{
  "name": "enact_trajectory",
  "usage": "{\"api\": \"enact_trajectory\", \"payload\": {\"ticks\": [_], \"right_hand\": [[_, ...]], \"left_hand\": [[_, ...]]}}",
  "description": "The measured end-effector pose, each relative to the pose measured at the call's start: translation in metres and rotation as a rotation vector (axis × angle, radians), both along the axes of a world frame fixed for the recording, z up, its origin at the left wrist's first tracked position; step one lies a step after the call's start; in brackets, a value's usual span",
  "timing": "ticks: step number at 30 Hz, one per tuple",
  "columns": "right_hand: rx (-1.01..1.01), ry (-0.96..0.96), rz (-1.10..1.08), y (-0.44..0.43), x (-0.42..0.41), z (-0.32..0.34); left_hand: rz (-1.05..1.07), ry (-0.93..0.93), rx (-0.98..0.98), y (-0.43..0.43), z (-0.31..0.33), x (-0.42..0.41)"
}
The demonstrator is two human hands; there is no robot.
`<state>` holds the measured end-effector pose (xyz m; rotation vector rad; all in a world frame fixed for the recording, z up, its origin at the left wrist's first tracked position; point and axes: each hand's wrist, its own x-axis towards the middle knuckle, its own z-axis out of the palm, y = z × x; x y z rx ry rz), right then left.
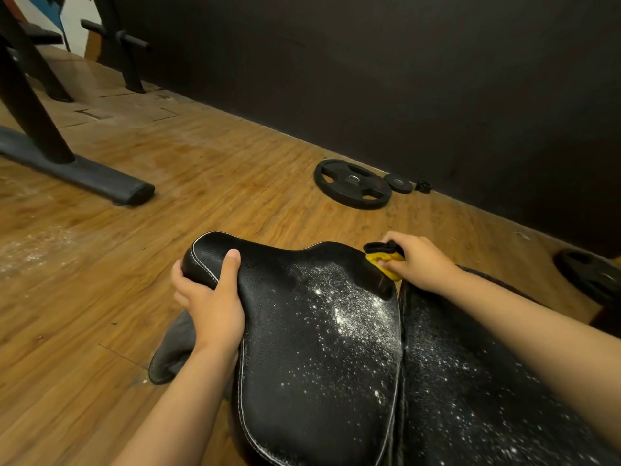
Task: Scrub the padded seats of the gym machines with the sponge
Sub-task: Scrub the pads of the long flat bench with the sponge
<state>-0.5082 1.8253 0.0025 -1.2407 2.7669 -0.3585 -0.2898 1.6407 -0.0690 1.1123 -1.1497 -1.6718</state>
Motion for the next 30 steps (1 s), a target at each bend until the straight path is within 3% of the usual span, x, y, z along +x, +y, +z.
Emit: {"api": "enact_trajectory", "payload": {"ticks": [8,13,16,19,21,25,30], "right_hand": [[0.033,-0.146,0.171,0.042,0.060,0.018],[0.076,-0.039,0.078,0.018,0.038,0.017],[0.067,0.005,-0.002,0.007,0.025,0.011],[0.031,-0.034,0.009,0.017,0.034,0.010],[0.006,-0.109,0.071,0.033,0.054,0.013],[-0.023,-0.219,0.229,0.059,0.095,0.017],[-0.026,-0.141,0.149,0.040,0.070,0.016]], "left_hand": [[-0.013,-0.010,-0.032,-0.001,-0.001,0.001],[-0.091,-0.130,-0.063,-0.001,0.007,0.009],[-0.086,-0.261,-0.442,0.001,0.007,0.025],[-0.243,-0.179,-0.836,0.011,0.002,0.040],[-0.339,-0.136,-0.889,0.011,-0.003,0.043],[-0.308,-0.144,-0.926,0.005,-0.009,0.040],[-0.277,-0.154,-0.895,0.005,-0.008,0.036]]}}
